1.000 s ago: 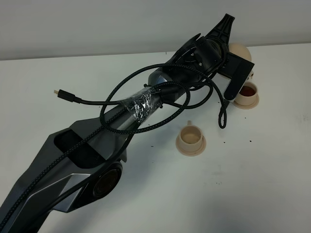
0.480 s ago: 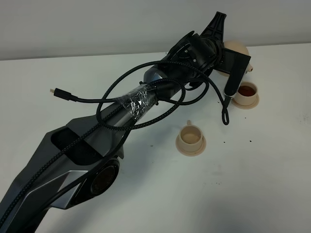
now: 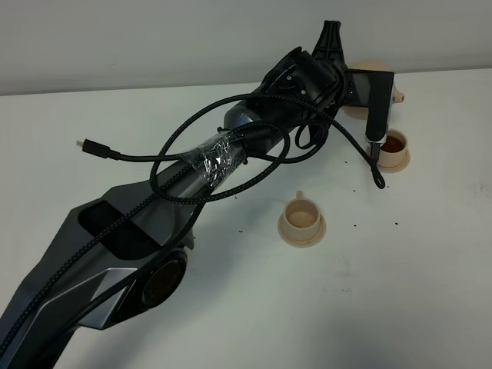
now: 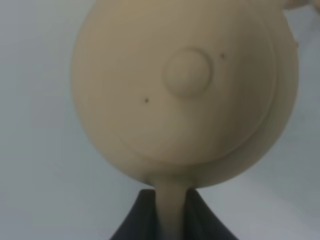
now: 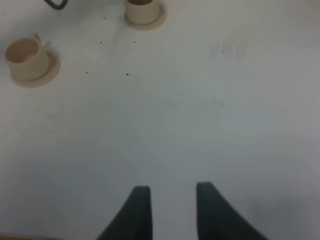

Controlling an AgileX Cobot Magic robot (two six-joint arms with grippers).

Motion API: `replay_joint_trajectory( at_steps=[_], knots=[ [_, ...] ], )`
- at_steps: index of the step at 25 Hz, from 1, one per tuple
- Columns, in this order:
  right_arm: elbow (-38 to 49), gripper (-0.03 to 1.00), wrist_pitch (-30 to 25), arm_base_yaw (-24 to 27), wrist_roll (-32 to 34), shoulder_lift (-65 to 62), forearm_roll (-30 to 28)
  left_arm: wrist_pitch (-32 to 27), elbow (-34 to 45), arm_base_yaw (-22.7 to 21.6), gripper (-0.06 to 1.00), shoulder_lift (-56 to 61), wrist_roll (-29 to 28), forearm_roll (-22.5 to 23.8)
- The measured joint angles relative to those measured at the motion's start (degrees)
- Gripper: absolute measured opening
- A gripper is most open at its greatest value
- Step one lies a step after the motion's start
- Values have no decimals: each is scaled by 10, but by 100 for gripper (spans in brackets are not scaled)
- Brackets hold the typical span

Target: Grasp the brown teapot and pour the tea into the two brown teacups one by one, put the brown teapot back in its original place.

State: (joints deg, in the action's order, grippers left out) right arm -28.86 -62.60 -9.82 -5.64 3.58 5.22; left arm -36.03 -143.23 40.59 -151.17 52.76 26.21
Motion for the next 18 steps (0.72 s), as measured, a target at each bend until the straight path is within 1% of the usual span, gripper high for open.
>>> replay_joint_trajectory(
  at_steps=[5, 10, 14, 18],
  knots=[
    [0, 24, 0, 0, 0, 0, 0, -20, 0, -2, 12, 0, -17, -44],
    [0, 24, 0, 0, 0, 0, 0, -44, 0, -3, 12, 0, -23, -68],
    [0, 24, 0, 0, 0, 0, 0, -94, -12, -4, 12, 1, -25, -72],
    [0, 24, 0, 0, 0, 0, 0, -156, -14, -6, 12, 13, -26, -75]
  ],
)
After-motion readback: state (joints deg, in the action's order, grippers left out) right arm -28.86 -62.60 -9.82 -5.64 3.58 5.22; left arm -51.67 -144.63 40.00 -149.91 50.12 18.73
